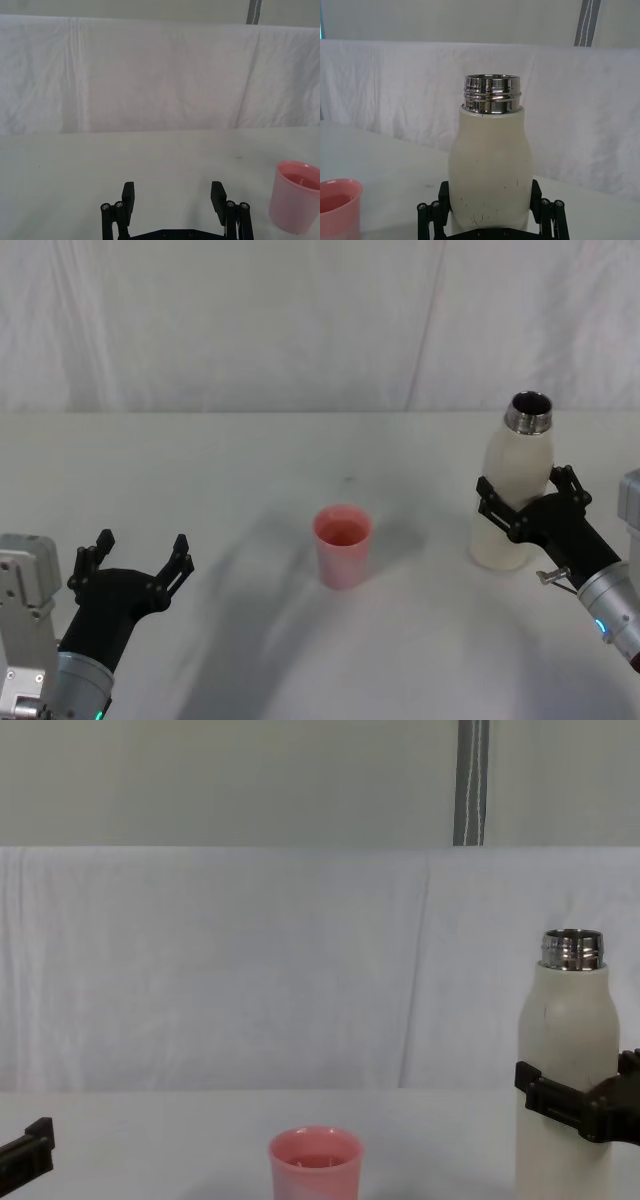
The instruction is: Grasp the thermos with one hand and pour water into the cup lid.
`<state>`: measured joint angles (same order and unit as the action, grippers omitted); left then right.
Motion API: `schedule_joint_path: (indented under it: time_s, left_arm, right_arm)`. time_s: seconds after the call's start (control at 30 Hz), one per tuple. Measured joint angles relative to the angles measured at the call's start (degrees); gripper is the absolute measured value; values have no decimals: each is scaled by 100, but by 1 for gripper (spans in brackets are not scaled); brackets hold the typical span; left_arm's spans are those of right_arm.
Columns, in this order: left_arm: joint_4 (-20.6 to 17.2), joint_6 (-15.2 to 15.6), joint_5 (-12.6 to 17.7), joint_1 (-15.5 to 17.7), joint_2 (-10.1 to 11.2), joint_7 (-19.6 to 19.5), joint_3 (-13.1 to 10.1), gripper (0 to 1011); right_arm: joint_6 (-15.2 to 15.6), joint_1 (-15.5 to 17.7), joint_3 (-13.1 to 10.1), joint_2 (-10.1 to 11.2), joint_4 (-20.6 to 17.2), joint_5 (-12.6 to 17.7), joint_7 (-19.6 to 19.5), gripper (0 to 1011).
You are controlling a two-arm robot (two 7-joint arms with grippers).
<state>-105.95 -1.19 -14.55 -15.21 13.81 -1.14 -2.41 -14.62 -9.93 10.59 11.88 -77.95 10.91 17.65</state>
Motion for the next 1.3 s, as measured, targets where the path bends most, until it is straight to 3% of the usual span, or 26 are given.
schedule_joint_path:
  time_s: [1.3]
  left_arm:
    - [0, 0, 0, 0, 0, 0, 0, 1001]
  right_arm:
    - [-119, -75, -11, -25, 186, 4, -20, 950]
